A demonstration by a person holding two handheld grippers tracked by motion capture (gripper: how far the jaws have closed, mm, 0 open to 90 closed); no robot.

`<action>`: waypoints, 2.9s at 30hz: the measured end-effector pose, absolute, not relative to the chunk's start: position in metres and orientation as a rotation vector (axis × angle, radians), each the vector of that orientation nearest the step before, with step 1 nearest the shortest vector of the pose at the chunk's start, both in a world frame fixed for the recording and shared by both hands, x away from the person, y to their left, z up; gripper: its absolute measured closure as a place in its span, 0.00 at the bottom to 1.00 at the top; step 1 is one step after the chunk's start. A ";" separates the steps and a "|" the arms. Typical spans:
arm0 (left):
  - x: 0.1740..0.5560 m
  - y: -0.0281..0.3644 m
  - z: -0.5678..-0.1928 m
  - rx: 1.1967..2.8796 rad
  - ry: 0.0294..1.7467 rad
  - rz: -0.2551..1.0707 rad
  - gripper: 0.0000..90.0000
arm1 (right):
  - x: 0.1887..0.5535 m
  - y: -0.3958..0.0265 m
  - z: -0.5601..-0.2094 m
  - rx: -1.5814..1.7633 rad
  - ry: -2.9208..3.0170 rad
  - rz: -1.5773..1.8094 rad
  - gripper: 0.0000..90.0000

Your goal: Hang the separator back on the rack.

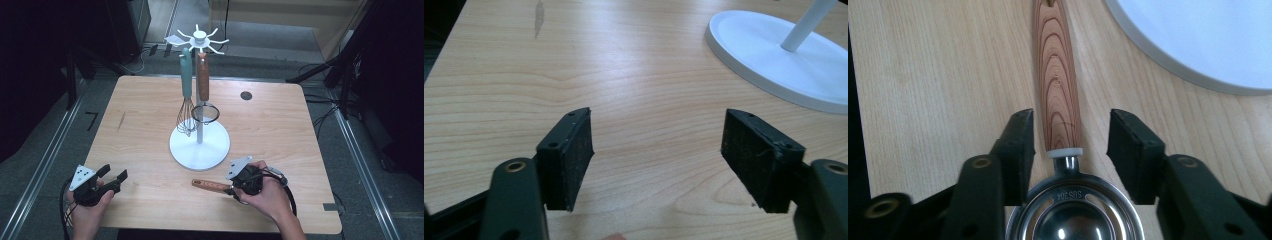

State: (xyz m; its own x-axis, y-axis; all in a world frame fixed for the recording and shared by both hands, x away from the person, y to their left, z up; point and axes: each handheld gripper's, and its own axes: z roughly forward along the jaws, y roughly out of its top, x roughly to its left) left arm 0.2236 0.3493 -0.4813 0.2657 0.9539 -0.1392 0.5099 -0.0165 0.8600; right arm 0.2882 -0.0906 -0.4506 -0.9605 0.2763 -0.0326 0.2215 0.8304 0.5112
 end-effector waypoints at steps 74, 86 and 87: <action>0.228 0.344 -0.484 1.692 1.429 0.650 0.16 | 0.302 -0.043 -0.459 0.331 3.085 0.256 0.78; 0.229 0.345 -0.484 1.692 1.427 0.645 0.16 | 0.299 -0.049 -0.460 0.307 3.080 0.310 0.78; 0.229 0.345 -0.484 1.693 1.427 0.646 0.16 | 0.299 -0.050 -0.460 0.295 3.077 0.329 0.78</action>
State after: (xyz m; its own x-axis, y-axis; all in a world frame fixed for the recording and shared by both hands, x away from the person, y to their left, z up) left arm 0.2285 0.3452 -0.4841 0.2290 0.9666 -0.1155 0.5514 -0.0310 0.8337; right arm 0.2990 -0.0496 -0.4600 -0.9815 0.1913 -0.0124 0.1843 0.9595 0.2129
